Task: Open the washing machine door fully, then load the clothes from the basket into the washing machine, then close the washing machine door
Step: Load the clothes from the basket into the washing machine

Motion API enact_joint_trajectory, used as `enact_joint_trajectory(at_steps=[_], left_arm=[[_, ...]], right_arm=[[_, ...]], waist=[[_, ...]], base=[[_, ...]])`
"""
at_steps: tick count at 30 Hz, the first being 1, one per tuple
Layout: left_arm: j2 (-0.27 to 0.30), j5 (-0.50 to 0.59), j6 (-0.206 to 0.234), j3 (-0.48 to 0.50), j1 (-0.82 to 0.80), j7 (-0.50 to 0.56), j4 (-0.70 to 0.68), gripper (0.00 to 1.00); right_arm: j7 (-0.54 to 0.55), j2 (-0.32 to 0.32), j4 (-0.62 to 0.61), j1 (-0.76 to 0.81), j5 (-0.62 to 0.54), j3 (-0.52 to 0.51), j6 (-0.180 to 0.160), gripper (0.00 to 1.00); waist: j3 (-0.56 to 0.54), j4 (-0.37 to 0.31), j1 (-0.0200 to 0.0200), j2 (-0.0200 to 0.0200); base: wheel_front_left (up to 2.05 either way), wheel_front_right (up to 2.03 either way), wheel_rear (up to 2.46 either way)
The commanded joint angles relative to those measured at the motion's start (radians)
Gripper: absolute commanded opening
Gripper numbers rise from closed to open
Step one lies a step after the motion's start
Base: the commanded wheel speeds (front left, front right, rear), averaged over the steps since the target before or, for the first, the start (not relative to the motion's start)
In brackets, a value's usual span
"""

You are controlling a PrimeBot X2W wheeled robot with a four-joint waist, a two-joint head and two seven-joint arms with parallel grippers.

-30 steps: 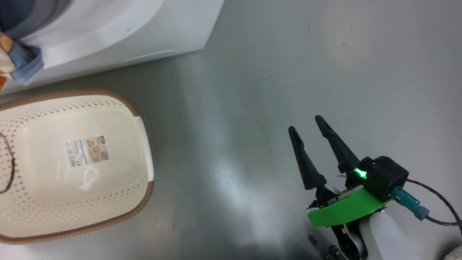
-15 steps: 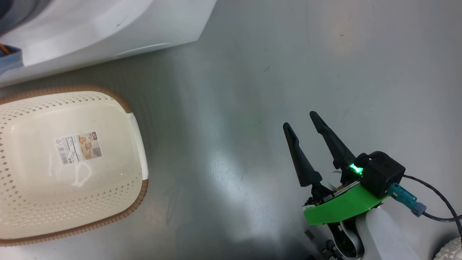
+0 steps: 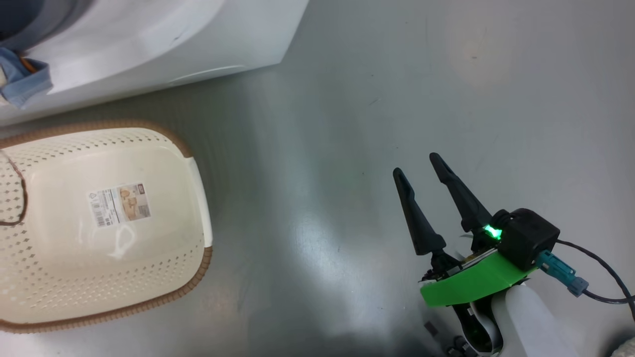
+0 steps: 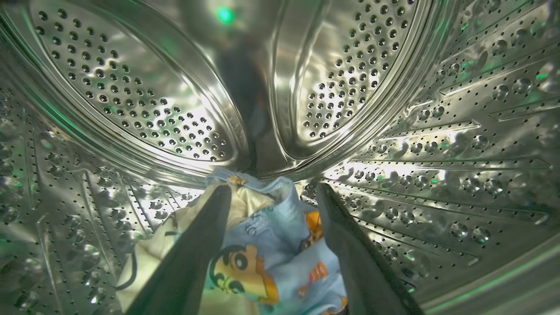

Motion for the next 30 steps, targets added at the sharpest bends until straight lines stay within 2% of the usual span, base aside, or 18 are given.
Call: enact_joint_trajectory(at_steps=[1, 14, 30], left_arm=[[0.034, 0.003, 0.010, 0.012, 0.001, -0.005, -0.031, 1.00], [-0.006, 0.003, 0.012, 0.061, 0.157, -0.005, -0.251, 1.00], [-0.074, 0.036, 0.051, 0.128, 0.464, -0.005, -0.610, 1.00]], right_arm=[[-0.005, 0.004, -0.020, 0.005, 0.005, 0.010, 0.002, 1.00], [-0.005, 0.004, -0.028, -0.006, -0.004, -0.021, 0.002, 1.00], [-0.005, 0.004, -0.028, 0.000, -0.014, -0.043, 0.002, 1.00]], waist=[[-0.002, 0.009, 0.0000, 0.0000], [-0.016, 0.054, 0.0000, 0.0000], [-0.036, 0.094, 0.0000, 0.0000]], base=[[0.00, 0.00, 0.00], [0.00, 0.00, 0.00], [0.00, 0.00, 0.00]])
